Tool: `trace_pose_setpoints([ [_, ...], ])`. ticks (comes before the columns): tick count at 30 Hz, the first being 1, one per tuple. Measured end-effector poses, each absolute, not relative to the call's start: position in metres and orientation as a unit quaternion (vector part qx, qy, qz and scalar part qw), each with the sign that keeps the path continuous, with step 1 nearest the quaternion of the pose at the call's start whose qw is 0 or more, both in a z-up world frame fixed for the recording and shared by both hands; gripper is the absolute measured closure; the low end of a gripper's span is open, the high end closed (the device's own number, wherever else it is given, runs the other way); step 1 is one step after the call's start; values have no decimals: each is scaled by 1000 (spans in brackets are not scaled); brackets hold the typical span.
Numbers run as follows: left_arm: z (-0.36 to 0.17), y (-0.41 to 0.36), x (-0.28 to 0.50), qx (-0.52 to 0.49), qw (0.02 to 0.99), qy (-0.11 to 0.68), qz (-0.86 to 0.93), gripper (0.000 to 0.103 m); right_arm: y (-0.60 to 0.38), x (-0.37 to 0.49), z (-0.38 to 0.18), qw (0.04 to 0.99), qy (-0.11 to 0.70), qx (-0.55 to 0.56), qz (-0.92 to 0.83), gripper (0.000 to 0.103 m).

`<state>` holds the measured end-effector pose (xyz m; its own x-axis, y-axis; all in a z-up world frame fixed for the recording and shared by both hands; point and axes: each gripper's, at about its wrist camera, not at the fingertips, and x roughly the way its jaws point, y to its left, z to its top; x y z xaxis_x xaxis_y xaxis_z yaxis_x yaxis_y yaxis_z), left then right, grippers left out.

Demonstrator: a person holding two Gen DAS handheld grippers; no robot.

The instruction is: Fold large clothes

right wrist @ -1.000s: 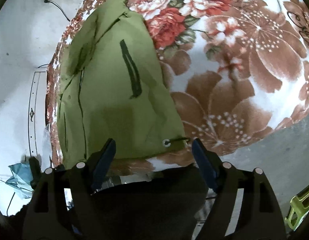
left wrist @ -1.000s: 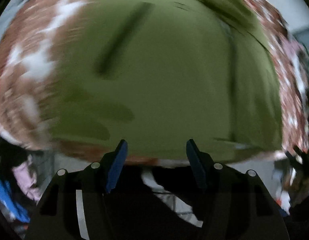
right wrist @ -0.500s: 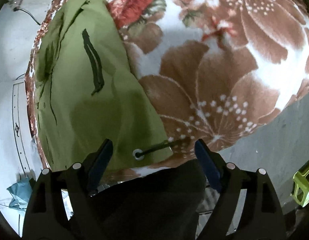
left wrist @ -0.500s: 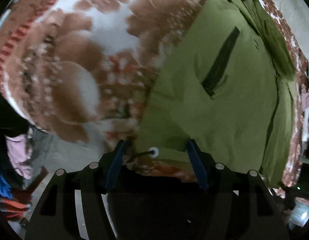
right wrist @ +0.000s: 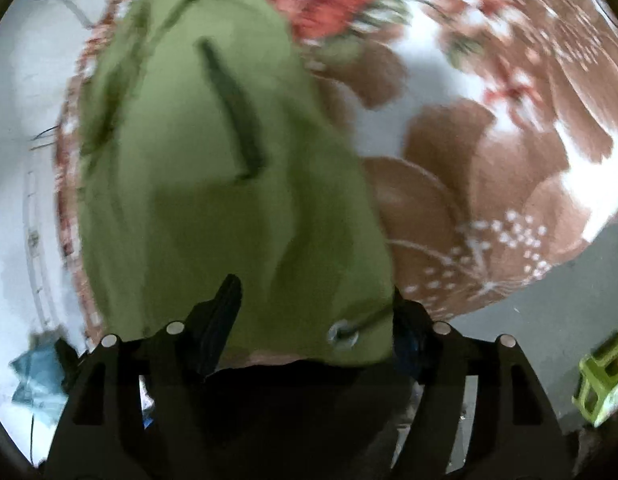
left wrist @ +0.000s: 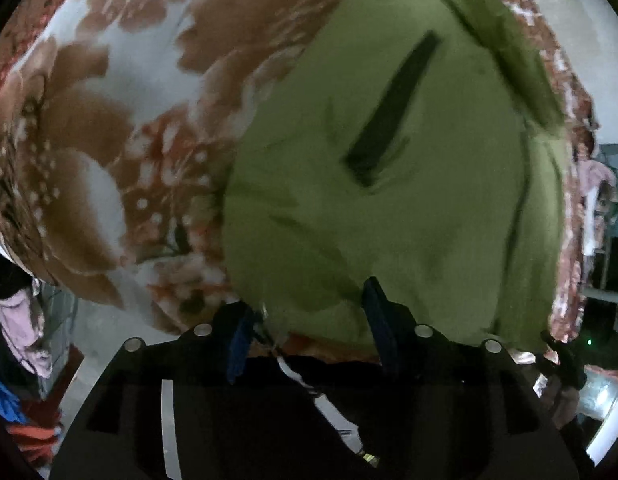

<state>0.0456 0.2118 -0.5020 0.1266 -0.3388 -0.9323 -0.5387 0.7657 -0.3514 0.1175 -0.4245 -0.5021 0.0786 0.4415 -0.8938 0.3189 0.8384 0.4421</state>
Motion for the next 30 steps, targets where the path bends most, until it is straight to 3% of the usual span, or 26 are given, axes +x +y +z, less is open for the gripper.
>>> trace_pose_setpoints([
  [2,-504,212,44,-341,671,654,79,56,-429,115,-513,667,681,300,38,41],
  [4,-492,208,46,-348,681,640,66,74,-429,114,-509,667,681,300,37,63],
  [5,-486,205,47,-350,687,634,62,76,-428,114,-504,669,680,297,35,68],
  [6,-480,205,47,-350,692,629,59,81,-428,114,-500,667,683,295,37,83],
  [9,-479,208,53,-357,690,628,55,81,-418,122,-488,669,691,268,52,91],
  [12,-497,208,54,-356,673,646,62,68,-409,130,-489,670,696,251,57,91],
  [14,-504,203,56,-337,670,658,70,77,-408,134,-497,663,702,253,54,91],
  [15,-499,202,58,-335,673,656,70,90,-407,134,-500,659,706,254,52,93],
  [16,-492,200,59,-344,675,649,69,92,-406,135,-498,658,707,256,50,95],
  [30,-372,188,88,-391,705,590,46,95,-409,169,-383,664,703,225,121,97],
])
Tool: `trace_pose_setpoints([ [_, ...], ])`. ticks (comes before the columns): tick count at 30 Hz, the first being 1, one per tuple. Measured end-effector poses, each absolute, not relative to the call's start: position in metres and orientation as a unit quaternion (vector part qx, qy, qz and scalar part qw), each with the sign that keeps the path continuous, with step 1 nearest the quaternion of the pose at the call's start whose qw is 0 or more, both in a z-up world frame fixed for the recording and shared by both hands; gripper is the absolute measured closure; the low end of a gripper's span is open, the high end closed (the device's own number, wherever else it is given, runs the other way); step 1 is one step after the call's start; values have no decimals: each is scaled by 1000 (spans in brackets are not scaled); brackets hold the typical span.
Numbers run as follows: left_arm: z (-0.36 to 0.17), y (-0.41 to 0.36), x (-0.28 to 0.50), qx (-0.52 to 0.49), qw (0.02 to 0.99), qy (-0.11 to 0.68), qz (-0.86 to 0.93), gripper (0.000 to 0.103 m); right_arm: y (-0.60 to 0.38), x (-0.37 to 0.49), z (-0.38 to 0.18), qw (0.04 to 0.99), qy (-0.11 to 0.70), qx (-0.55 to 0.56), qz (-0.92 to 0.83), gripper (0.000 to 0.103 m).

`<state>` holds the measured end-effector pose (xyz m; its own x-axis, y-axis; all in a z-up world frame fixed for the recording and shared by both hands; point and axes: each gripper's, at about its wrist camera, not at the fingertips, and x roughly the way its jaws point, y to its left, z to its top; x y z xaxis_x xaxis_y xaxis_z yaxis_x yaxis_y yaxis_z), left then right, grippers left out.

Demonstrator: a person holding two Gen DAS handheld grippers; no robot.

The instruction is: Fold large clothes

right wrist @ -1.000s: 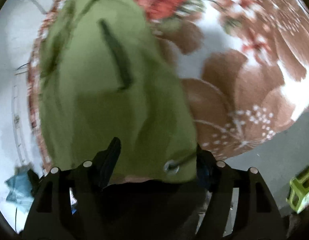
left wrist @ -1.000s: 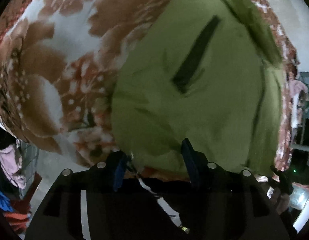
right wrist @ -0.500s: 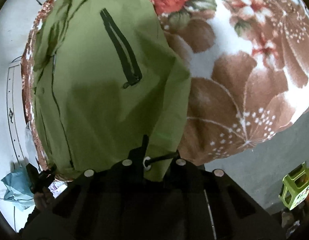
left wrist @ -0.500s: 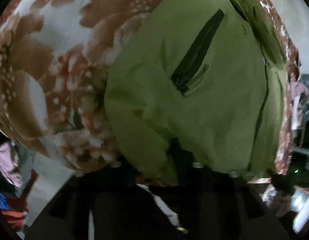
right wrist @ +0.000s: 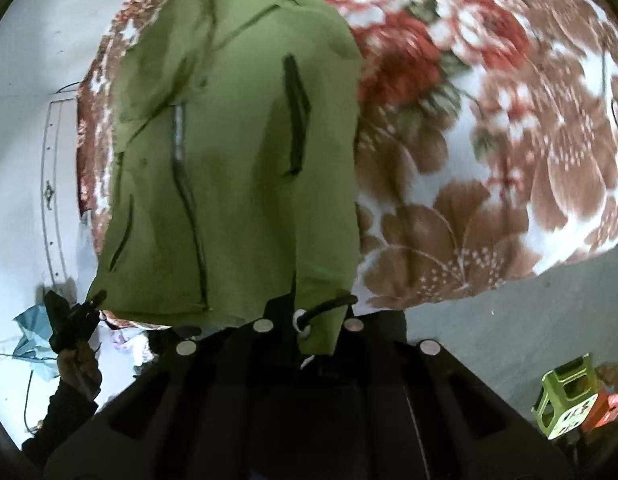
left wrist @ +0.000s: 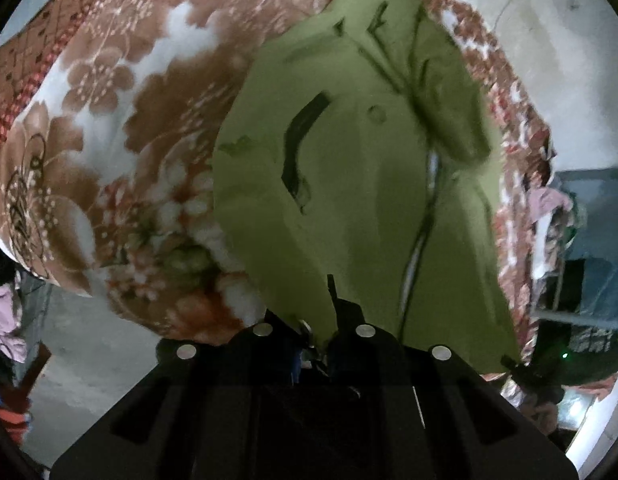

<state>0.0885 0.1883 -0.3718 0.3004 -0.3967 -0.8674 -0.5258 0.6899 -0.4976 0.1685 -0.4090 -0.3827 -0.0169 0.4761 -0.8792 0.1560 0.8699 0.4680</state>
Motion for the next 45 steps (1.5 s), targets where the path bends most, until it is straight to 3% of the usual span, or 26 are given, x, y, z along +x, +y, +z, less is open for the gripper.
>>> trace_pose_setpoints([
  [7,-337,184,143,-408,718,563,9,95,-389,223,-331,671,693,219,148,98],
  [13,-332,188,227,-394,724,564,-46,95,-356,285,-303,694,689,162,136,98],
  [26,-306,244,426,-399,740,532,-100,95,-312,472,-272,738,646,165,105,98],
  [36,-353,294,585,-421,719,551,-46,95,-292,654,-306,734,655,143,113,98],
  [45,-441,333,663,-437,650,621,45,95,-278,758,-409,688,708,140,76,97],
])
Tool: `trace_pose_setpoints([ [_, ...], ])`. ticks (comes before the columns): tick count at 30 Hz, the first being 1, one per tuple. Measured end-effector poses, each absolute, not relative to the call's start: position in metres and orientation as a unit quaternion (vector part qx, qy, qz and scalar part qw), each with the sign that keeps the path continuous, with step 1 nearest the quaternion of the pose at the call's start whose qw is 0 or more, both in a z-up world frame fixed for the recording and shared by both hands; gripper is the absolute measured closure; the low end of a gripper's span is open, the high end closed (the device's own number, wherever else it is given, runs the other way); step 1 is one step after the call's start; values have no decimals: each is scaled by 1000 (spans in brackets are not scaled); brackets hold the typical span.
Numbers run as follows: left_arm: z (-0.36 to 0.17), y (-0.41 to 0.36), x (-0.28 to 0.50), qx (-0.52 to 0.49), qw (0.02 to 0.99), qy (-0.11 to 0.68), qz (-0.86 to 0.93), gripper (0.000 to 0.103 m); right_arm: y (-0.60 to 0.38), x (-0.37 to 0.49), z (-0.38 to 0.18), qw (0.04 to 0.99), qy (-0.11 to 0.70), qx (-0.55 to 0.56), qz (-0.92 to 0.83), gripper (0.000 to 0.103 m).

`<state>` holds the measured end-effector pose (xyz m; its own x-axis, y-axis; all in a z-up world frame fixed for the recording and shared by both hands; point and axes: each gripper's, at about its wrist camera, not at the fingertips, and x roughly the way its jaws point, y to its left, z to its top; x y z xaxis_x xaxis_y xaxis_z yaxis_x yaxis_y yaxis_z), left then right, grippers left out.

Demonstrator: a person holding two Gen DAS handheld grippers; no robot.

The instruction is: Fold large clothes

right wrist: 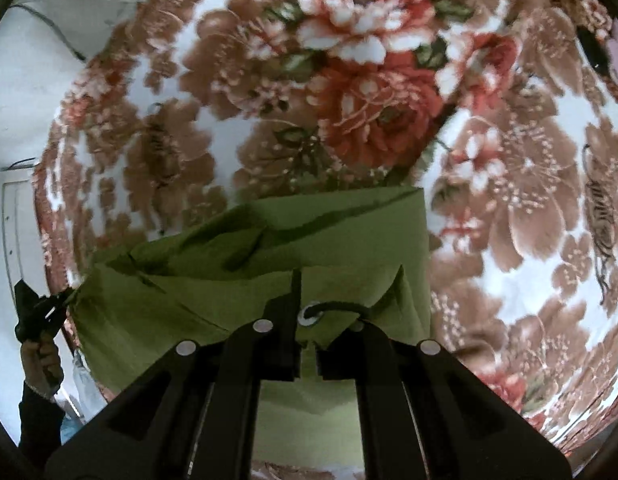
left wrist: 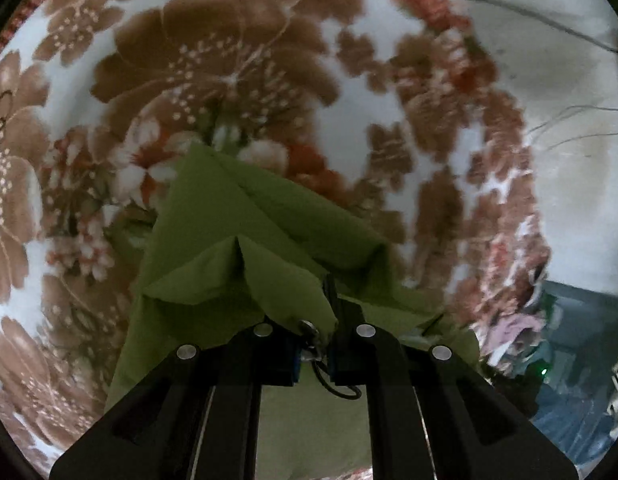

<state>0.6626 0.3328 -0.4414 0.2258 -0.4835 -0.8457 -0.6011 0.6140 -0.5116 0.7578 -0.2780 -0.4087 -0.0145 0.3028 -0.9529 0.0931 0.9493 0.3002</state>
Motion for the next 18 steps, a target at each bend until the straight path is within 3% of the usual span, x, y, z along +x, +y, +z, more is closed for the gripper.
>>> trace_pose_setpoints([
  [6,-471,343,679,-445,626,637,62,93,-277,775,-452,669,730,125,68,96],
  [9,-482,348,679,-465,612,636,71,89,-280,783,-458,662,733,137,77,90],
  [11,-481,348,680,-466,610,636,72,78,-284,787,-460,653,738,148,81,73],
  [13,-471,352,684,-473,622,620,71,36,-288,793,-447,675,721,138,74,34],
  [14,-464,355,686,-478,630,608,73,33,-292,795,-439,684,713,140,65,26],
  [18,-431,375,688,-497,665,552,78,28,-311,796,-398,725,657,190,80,22],
])
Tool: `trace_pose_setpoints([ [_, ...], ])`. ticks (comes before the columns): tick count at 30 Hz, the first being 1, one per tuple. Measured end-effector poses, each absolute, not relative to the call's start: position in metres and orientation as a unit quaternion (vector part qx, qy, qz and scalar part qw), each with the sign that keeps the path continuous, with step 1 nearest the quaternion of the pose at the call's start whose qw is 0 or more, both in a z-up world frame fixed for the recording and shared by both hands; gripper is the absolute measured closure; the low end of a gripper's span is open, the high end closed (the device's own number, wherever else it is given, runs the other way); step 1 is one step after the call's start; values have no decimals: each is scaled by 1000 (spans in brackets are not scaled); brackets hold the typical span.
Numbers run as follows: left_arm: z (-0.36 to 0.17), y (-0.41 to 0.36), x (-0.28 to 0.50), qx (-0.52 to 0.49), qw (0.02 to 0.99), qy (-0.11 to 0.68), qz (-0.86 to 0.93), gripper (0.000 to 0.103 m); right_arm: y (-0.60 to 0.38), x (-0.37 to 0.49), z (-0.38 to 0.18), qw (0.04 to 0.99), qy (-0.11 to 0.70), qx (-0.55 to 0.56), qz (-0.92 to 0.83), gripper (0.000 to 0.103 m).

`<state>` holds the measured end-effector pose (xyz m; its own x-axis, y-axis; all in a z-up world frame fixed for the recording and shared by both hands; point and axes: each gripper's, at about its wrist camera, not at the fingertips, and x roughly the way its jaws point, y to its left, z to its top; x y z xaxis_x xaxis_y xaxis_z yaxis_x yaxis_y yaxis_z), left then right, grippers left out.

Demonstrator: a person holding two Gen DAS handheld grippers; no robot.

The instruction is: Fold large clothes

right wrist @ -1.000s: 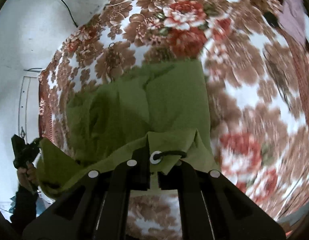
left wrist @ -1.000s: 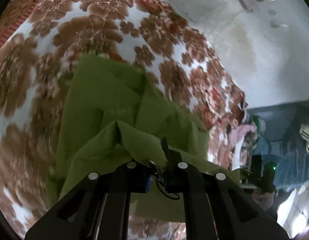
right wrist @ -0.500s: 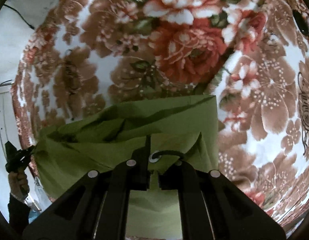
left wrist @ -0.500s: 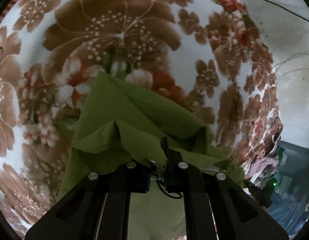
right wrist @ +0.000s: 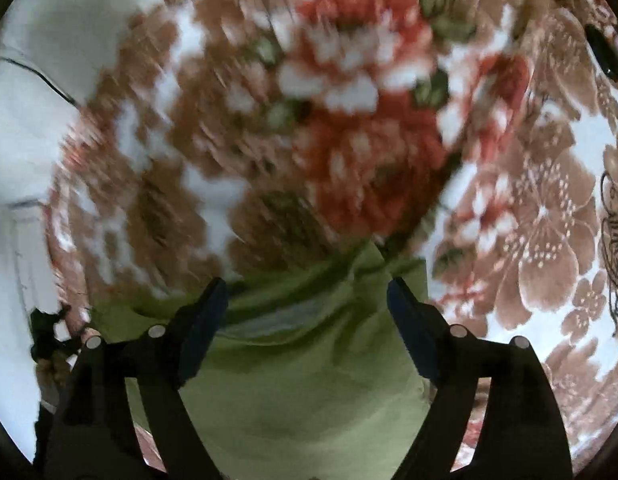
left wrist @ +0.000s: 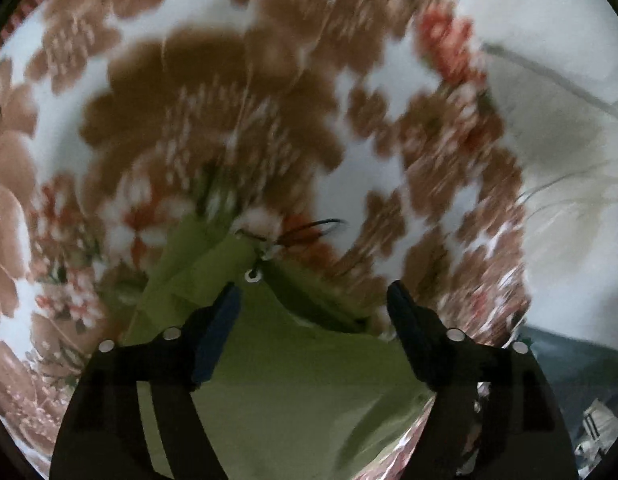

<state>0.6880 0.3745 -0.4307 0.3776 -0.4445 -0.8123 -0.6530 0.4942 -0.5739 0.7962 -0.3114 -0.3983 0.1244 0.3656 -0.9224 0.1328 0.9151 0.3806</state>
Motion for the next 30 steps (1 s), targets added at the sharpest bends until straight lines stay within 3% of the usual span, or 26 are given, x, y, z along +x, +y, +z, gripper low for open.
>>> trace_pose_setpoints([
  [3,-398,367,672,-450,715,529,80,25,-300,776,-363,778,607,132,91,18],
  [5,-372,343,648,-368,767,519,84,16,-275,741,-340,819,563,56,98,12],
  [7,-354,308,617,-264,816,506,94,8,-243,705,-335,839,535,2,99,11],
  [11,-362,223,564,-107,869,476,88,6,-182,647,-359,850,516,-14,101,11],
  [21,-458,101,535,-72,892,444,52,6,-99,591,-448,876,462,-116,73,11],
  [30,-482,157,516,6,889,447,97,4,-138,591,-480,888,419,-188,37,11],
])
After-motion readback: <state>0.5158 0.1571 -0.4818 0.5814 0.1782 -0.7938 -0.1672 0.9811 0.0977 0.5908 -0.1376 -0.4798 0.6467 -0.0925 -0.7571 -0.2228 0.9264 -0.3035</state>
